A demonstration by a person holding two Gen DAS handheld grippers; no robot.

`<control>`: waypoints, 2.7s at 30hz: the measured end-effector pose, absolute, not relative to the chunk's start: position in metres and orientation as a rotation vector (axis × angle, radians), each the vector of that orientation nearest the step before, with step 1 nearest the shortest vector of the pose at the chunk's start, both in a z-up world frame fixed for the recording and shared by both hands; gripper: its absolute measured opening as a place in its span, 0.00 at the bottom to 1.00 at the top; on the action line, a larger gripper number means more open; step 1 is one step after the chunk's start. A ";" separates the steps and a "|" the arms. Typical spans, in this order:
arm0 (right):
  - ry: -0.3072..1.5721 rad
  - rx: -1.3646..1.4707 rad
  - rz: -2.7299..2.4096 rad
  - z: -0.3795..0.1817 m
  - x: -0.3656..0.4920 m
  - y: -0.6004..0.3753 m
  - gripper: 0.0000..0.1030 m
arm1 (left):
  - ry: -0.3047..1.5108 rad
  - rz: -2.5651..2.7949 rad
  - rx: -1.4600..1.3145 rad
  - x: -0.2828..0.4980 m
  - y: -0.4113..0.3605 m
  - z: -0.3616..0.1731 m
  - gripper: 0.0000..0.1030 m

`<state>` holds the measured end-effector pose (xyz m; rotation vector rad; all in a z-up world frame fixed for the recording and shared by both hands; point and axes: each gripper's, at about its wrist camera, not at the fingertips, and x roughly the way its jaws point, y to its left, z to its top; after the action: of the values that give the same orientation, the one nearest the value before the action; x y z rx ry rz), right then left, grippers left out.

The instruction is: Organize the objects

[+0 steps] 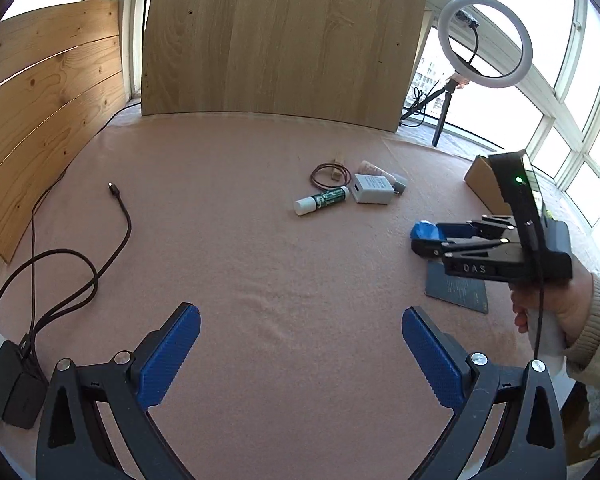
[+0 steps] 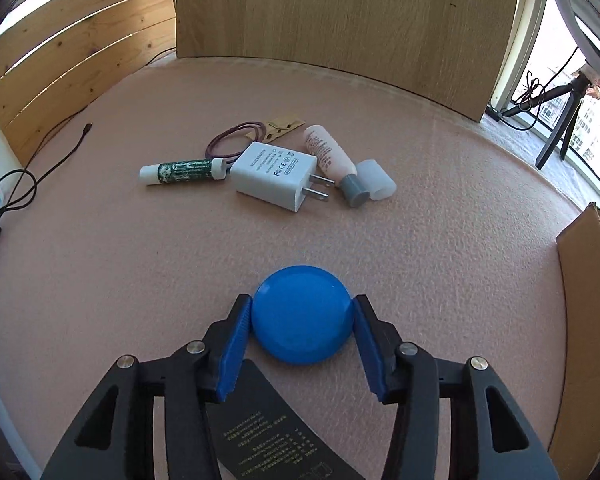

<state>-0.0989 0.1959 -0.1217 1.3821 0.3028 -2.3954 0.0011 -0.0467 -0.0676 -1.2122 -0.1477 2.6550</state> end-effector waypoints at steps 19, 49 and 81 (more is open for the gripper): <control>0.143 1.412 -2.424 -0.122 -0.021 0.284 0.45 | 0.230 2.437 -1.236 -0.160 0.036 -0.127 0.30; 0.142 1.199 -2.398 -0.081 -0.008 0.212 0.45 | -0.102 2.662 -1.269 0.035 0.016 -0.075 0.16; 0.018 1.056 -2.555 -0.035 -0.029 0.342 0.45 | 0.052 2.625 -1.136 -0.010 0.162 -0.014 0.16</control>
<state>-0.0288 0.3420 -0.0350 1.0562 0.0178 -2.5549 -0.0100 0.1615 -0.0138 -1.1360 0.0521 2.6249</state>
